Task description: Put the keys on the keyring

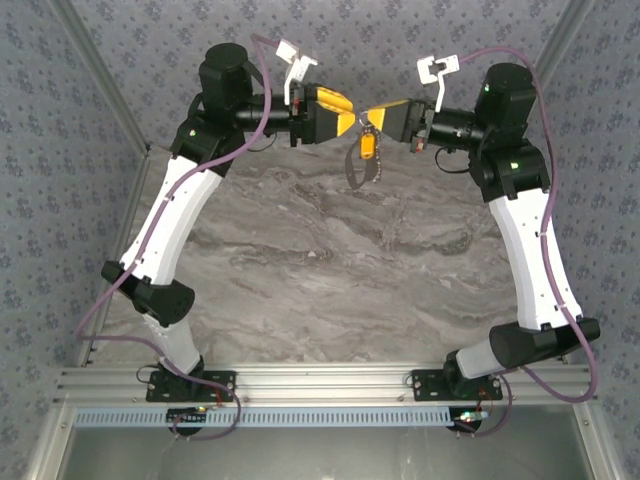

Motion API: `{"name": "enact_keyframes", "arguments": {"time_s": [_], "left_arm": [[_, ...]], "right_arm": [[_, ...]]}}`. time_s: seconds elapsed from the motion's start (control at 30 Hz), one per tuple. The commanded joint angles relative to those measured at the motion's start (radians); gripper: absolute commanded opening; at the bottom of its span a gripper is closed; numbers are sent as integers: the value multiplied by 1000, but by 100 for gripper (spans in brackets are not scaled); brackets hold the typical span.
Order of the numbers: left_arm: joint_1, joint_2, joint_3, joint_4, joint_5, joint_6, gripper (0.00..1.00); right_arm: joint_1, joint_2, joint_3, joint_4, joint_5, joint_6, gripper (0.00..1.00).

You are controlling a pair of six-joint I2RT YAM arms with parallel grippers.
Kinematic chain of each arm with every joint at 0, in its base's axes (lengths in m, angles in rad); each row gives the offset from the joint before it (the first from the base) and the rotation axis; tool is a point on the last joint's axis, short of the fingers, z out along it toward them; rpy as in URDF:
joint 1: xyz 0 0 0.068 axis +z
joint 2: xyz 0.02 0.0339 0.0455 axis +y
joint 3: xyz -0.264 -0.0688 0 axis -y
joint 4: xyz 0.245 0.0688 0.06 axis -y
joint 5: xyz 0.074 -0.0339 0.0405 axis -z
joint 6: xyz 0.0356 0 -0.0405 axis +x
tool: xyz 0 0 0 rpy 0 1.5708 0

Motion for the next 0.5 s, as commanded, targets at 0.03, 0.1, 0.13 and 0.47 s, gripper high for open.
{"name": "enact_keyframes", "arguments": {"time_s": [0.03,0.1,0.13,0.47], "left_arm": [[-10,9,25,3,31,10,43],[-15,12,25,10,31,5,44],[-16,14,27,12,30,3,44],[-30,32,42,37,26,-18,44]], "right_arm": [[0,-24,-10,90,-37,54,0],[1,-24,-12,92,-36,55,0],[1,-24,-12,94,-36,56,0],[16,-18,-18,110,-37,60,0]]}}
